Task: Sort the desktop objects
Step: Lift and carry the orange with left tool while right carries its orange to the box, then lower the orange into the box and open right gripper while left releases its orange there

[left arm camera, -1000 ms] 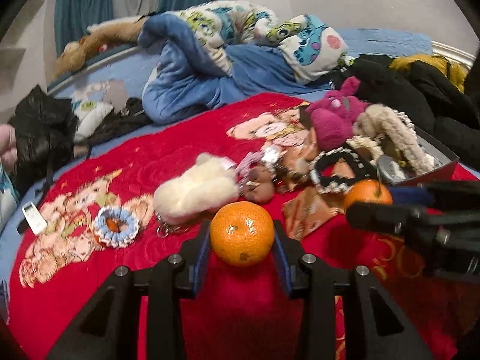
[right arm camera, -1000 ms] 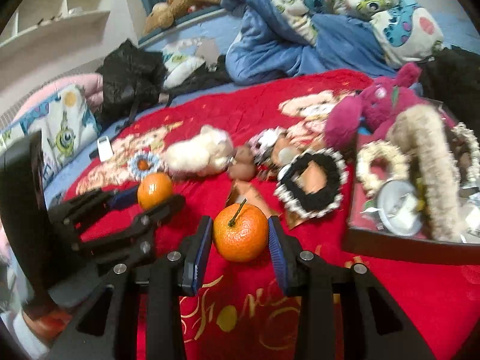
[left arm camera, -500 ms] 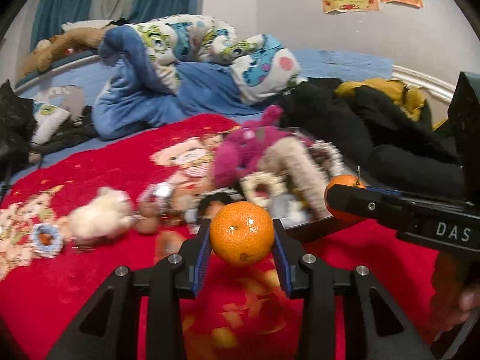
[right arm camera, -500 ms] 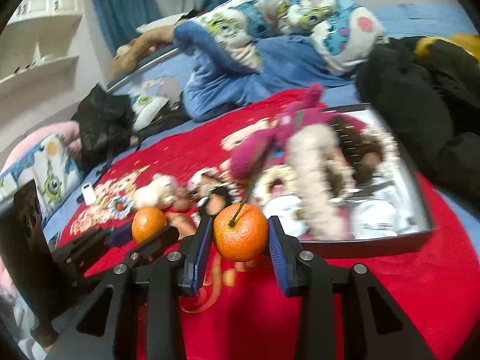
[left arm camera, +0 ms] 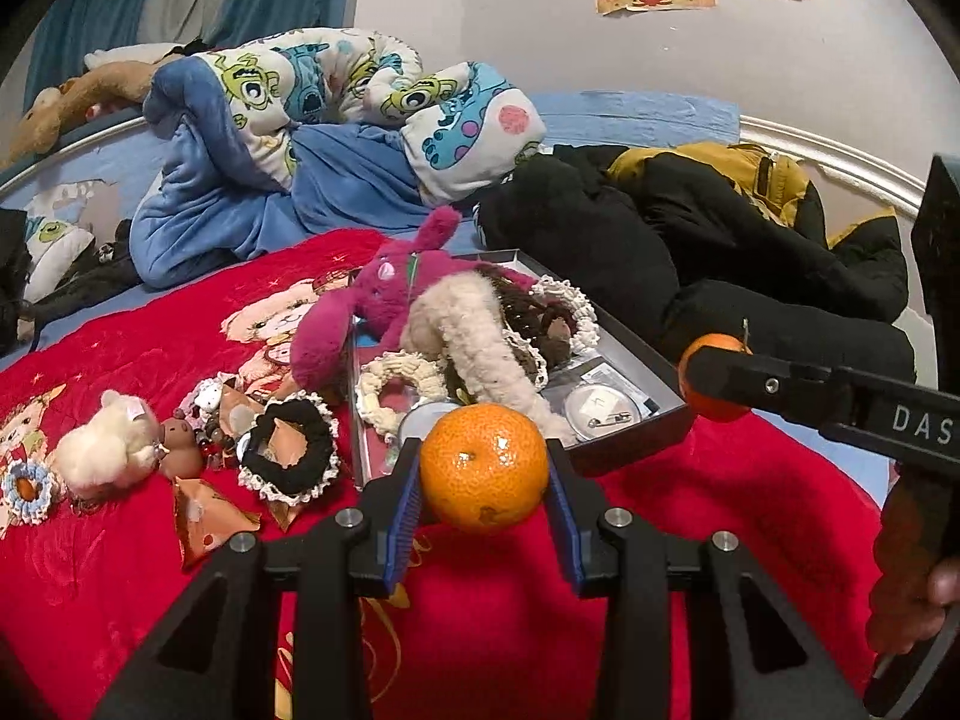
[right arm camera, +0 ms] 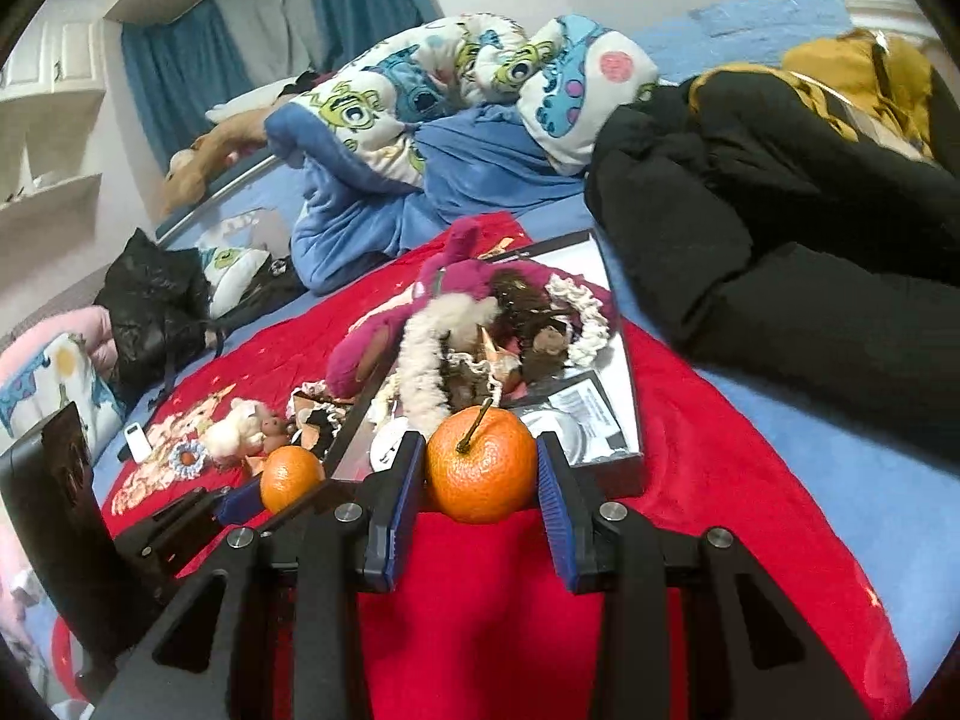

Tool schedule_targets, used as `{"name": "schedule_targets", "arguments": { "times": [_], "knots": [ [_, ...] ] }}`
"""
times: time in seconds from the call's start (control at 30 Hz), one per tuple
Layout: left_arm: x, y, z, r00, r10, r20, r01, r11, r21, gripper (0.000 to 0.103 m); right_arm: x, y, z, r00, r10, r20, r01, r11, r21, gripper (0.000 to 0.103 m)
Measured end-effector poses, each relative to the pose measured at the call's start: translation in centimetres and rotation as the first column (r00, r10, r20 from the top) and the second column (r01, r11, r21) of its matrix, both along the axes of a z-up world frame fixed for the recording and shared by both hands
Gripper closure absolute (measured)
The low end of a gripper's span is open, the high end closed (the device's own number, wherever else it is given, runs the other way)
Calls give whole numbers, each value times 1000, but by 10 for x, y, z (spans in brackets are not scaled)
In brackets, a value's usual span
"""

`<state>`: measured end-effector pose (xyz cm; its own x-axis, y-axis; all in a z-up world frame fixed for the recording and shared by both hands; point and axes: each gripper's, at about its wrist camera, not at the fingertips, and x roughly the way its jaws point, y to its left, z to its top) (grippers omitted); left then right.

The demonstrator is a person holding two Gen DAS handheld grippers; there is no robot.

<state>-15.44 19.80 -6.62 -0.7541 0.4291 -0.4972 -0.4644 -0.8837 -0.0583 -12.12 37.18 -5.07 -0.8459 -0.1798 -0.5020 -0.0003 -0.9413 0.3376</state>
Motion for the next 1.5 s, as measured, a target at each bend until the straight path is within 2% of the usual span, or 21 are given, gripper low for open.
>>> {"name": "schedule_targets", "arguments": {
  "times": [0.2, 0.33, 0.63, 0.77, 0.93, 1.07, 1.13, 1.2, 1.27, 1.4, 1.5],
  "knots": [
    [-9, -19, -1, 999, 41, 14, -41, 998, 40, 64, -4, 2, 0, 999, -28, -24, 28, 1000, -7, 67],
    [-13, -25, 0, 998, 61, 3, -61, 997, 38, 64, -6, 4, 4, 997, -53, -64, 54, 998, 22, 67],
    [-32, -25, -1, 998, 59, -11, -59, 998, 34, 64, -30, 22, 6, 990, -89, -108, 85, 995, -45, 67],
    [-50, -8, -6, 994, 105, -23, -106, 993, -52, 64, -44, 31, 1, 991, -104, -86, 98, 993, -72, 67],
    [-69, 7, -13, 998, 68, -6, -68, 996, -65, 63, -61, 42, -9, 992, -111, -60, 105, 990, -93, 67],
    [-89, 20, -32, 996, 55, 77, -46, 992, -117, 64, -77, 41, -22, 995, -100, -18, 98, 992, -84, 67],
    [-87, 25, -33, 997, 52, 54, -45, 989, -138, 64, -84, 38, -30, 996, -90, 3, 90, 992, -86, 67],
    [-85, 25, -34, 998, 51, 47, -45, 990, -131, 64, -91, 31, -34, 996, -84, 23, 85, 994, -62, 67],
    [-85, 21, -35, 998, 47, 49, -41, 993, -112, 64, -94, 20, -35, 996, -90, 26, 90, 996, 2, 67],
    [-83, 24, -36, 998, 52, 34, -47, 991, -125, 64, -103, -5, -40, 992, -101, 73, 87, 982, 168, 67],
    [-83, 23, -36, 998, 51, 34, -47, 992, -120, 63, -104, -12, -42, 992, -102, 80, 81, 971, 224, 67]
  ]
}}
